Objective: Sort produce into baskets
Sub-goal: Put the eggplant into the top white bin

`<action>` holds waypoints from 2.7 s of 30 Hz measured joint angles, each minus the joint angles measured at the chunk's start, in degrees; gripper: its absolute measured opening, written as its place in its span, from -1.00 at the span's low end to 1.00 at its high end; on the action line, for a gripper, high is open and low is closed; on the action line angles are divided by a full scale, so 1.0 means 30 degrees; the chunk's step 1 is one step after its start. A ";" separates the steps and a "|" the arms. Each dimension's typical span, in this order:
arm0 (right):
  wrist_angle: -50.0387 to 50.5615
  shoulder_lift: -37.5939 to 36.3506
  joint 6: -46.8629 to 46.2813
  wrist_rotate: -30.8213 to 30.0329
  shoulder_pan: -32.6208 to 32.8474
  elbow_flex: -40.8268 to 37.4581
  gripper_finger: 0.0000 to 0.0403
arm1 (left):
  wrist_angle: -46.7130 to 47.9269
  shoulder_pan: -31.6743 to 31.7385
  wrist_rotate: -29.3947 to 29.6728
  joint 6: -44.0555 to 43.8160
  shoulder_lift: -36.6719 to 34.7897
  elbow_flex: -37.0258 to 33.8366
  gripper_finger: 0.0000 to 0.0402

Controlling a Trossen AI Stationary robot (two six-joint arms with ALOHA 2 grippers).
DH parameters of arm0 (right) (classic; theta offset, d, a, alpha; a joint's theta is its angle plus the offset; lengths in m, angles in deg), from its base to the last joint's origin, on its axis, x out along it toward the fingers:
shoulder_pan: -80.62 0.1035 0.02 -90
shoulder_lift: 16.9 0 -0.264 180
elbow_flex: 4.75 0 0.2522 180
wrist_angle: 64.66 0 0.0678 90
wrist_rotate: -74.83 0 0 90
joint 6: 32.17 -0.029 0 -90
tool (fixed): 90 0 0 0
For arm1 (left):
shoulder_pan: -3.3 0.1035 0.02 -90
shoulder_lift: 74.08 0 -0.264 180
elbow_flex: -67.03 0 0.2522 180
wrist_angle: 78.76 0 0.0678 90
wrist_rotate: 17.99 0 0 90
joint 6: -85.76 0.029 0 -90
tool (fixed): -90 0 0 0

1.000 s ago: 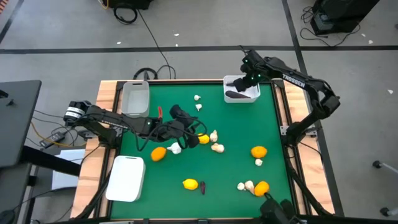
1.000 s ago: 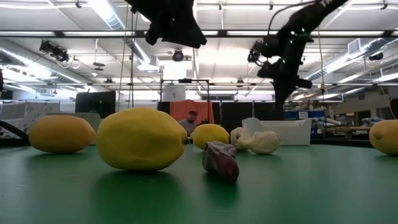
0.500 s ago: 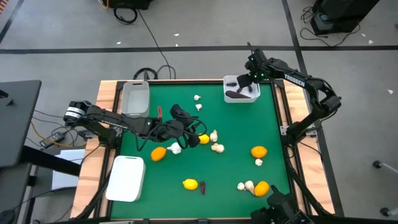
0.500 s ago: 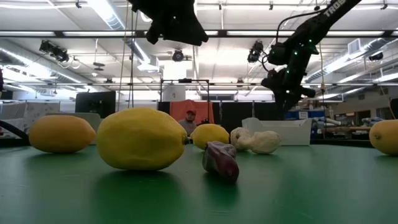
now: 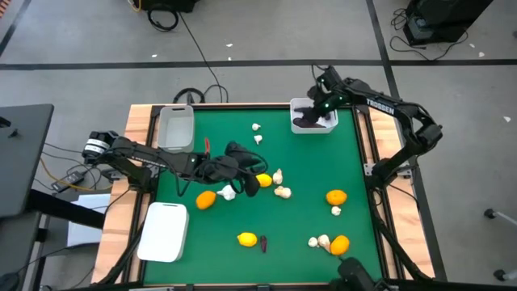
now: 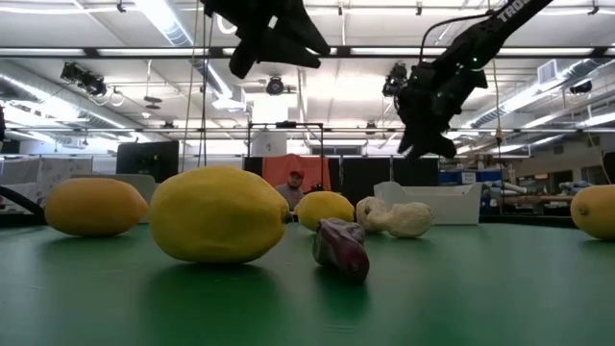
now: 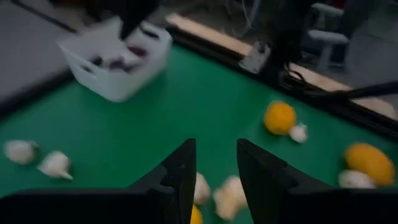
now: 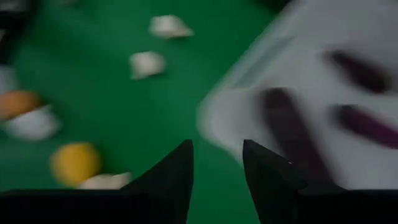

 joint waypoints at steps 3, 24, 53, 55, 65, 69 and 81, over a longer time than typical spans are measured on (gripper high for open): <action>0.0456 -0.0103 -0.0770 0.1430 0.1188 0.0000 -0.26 | 0.1305 -0.0084 -0.1849 -0.0384 0.0000 0.0000 -0.41; -0.0336 -0.3670 -1.3799 -1.0628 1.6751 0.0000 -0.26 | 0.2390 -0.2918 -0.8950 0.2146 0.0000 0.0000 -0.43; -0.2300 0.0665 -2.7738 -1.4961 2.9453 0.0000 -0.26 | -0.3505 -0.4931 -1.1118 0.8698 0.6779 0.0051 -0.40; -0.2657 0.1102 -2.7995 -1.4862 2.9632 0.0000 -0.26 | -0.4114 -0.5070 -1.1030 0.9103 0.7344 0.0045 -0.35; -0.4521 0.1854 -2.8149 -1.4576 2.9736 0.0004 -0.26 | -0.4900 -0.5406 -0.9020 1.1062 0.8658 0.0018 0.13; -0.4516 0.1829 -2.8265 -1.4401 2.9751 0.0007 -0.26 | -0.4884 -0.5406 -0.9294 1.2115 0.9070 0.0022 0.25; -0.4868 0.1829 -2.8277 -1.4051 2.9744 0.0007 -0.26 | -0.2101 -0.5348 -0.9118 1.2820 1.1059 0.2763 0.17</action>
